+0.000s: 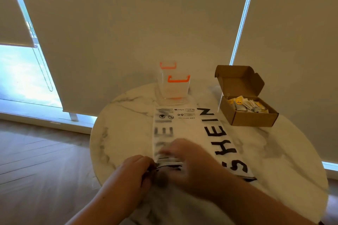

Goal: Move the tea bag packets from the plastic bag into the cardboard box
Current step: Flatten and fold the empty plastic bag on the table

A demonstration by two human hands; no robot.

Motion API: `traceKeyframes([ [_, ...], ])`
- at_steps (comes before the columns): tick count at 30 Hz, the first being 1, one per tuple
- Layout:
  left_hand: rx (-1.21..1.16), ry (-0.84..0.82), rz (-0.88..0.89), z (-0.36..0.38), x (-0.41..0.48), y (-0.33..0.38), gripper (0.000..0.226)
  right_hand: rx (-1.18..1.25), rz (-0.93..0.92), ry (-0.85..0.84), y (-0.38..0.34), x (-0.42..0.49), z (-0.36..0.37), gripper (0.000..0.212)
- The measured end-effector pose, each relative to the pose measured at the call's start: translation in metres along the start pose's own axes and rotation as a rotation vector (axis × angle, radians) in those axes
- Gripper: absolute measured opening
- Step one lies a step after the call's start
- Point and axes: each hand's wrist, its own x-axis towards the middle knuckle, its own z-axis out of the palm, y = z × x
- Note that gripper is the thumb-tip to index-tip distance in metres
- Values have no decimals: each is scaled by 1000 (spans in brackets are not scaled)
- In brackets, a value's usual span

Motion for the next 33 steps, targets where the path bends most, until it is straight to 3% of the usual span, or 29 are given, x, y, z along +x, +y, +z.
traceKeyframes([
  [2, -100, 22, -22, 2, -4, 1, 17, -34, -85, -90, -14, -5, 18, 41],
  [8, -185, 87, -4, 1, -8, 4, 39, -5, -9, 46, -6, -6, 41, 26],
  [13, -111, -13, -78, 6, -5, -6, 35, -88, 45, 8, -1, -5, 50, 27],
  [18, -6, -110, 23, 5, 3, -1, 53, -142, -35, 202, 10, -5, 57, 32],
  [23, 10, -61, 32, 11, 5, -6, 41, -159, 79, 23, 14, 4, 49, 35],
  [33, -4, -12, 17, 12, 7, -9, 20, -100, 128, 91, 11, 2, 52, 26],
])
